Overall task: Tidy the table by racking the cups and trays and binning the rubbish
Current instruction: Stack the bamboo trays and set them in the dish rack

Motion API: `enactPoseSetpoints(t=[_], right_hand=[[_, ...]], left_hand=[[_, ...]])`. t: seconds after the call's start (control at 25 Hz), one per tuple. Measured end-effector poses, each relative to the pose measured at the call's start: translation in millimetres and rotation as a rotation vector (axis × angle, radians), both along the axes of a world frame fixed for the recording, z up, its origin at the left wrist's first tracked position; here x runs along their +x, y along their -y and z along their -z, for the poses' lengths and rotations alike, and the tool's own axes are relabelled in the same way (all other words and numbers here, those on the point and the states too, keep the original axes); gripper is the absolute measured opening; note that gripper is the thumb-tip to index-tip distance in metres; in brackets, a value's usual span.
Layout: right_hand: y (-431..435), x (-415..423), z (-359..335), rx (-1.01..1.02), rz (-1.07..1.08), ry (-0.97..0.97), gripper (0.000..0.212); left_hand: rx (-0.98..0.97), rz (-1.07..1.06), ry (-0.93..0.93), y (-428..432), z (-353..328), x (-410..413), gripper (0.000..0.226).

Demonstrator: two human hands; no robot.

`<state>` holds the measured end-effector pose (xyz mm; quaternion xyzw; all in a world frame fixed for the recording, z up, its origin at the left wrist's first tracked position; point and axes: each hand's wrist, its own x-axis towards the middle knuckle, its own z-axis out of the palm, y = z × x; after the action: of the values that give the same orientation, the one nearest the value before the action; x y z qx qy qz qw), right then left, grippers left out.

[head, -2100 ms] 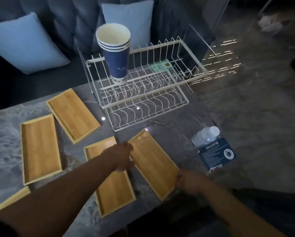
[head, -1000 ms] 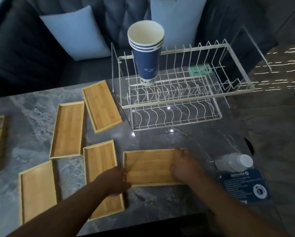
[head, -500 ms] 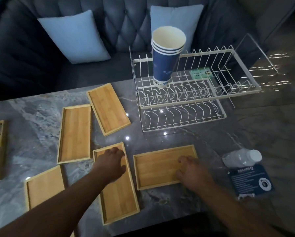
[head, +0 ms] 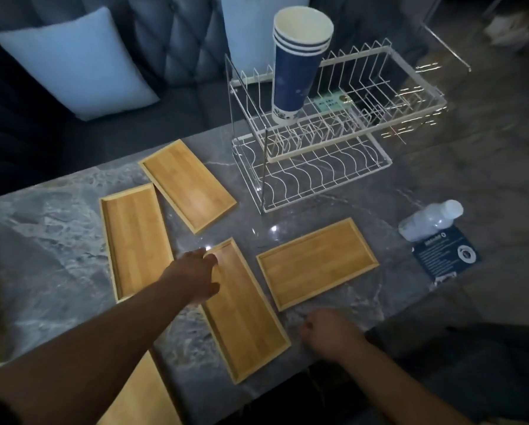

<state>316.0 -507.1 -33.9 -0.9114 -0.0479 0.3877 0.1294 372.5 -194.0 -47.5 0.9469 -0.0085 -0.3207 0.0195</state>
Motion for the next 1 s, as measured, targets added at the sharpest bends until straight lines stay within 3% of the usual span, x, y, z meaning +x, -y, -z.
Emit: enactPoseSetpoints(t=[0.16, 0.32, 0.48, 0.64, 0.8, 1.0], right_hand=[[-23, -34, 10, -0.002, 0.163, -0.225, 0.035], [-45, -53, 13, 0.233, 0.619, -0.530, 0.036], [-49, -62, 18, 0.272, 0.763, -0.598, 0.038], [-46, -55, 11, 0.306, 0.790, -0.613, 0.041], [-45, -33, -12, 0.405, 0.808, -0.568, 0.037], [-27, 23, -49, 0.442, 0.669, -0.151, 0.006]], left_hand=[[-0.032, 0.026, 0.034, -3, 1, -4, 0.069], [-0.158, -0.116, 0.051, -3, 1, -7, 0.054], [-0.245, -0.205, 0.172, -13, -7, -12, 0.039], [-0.460, -0.441, 0.242, -31, -26, -12, 0.035], [-0.524, -0.617, 0.326, -47, -49, -19, 0.028], [-0.689, -1.032, 0.460, -35, -66, -36, 0.026]])
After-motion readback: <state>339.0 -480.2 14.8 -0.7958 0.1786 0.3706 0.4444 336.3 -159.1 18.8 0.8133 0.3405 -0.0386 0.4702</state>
